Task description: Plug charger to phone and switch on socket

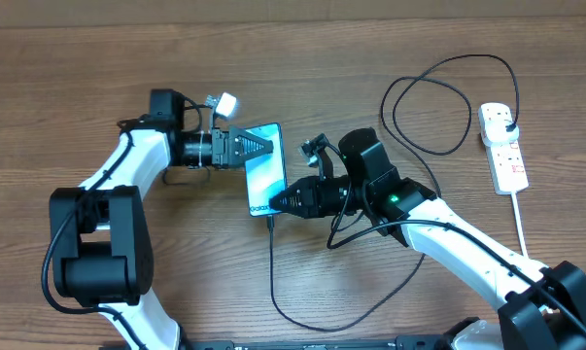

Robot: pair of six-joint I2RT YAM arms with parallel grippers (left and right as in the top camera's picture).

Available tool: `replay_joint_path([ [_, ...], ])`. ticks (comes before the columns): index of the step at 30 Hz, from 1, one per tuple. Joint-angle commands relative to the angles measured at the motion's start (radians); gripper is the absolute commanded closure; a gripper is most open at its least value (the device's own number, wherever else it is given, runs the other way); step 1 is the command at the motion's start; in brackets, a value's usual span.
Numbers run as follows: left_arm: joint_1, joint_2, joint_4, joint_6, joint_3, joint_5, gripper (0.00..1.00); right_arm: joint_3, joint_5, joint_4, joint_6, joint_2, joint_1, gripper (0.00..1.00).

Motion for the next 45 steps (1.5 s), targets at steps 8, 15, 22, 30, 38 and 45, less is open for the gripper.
replay_joint_path([
  [8,0.058,-0.011,-0.007,-0.093,0.004,-0.386,0.0,0.019,0.214,-0.117,-0.044,-0.017,-0.003,0.96],
  [15,0.056,-0.011,-0.008,-0.093,0.004,-0.523,0.0,0.019,0.3,-0.191,-0.045,-0.006,-0.003,0.96],
  [22,0.056,-0.011,-0.008,-0.093,0.004,-0.68,0.0,0.011,0.301,-0.192,-0.045,0.059,-0.003,0.96],
  [30,0.056,-0.011,-0.008,-0.093,0.004,-0.756,0.0,0.007,0.304,-0.173,-0.045,0.114,-0.003,0.96],
  [38,0.056,-0.011,-0.007,-0.093,0.004,-0.863,0.0,0.007,0.304,-0.172,-0.045,0.161,-0.003,0.96],
  [45,0.056,-0.011,-0.005,-0.093,0.004,-1.062,0.0,0.007,0.304,-0.173,-0.048,0.206,-0.003,0.96],
])
